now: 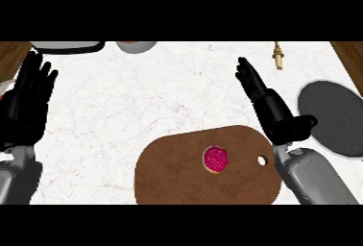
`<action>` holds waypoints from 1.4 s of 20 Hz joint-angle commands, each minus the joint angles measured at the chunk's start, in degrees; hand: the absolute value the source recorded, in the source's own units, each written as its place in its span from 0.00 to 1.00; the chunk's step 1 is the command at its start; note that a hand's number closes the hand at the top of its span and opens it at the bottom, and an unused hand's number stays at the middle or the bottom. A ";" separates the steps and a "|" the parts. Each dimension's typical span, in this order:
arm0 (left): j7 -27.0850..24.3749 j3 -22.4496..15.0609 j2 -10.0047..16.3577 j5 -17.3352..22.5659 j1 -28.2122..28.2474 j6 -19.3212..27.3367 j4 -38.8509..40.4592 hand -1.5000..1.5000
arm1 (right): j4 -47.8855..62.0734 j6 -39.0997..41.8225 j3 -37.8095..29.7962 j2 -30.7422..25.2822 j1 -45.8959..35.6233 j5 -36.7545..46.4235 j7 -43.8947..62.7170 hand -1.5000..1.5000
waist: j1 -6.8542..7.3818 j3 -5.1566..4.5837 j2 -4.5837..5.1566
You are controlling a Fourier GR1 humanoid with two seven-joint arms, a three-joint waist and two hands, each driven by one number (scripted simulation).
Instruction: Pick the cupcake from the cutting board and place it in the pan
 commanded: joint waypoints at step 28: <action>-0.01 -5.39 -3.77 -1.39 5.07 -4.79 3.69 0.50 | 11.86 39.29 9.28 -19.95 -23.64 25.17 -40.68 0.00 | 1.30 -2.14 -0.99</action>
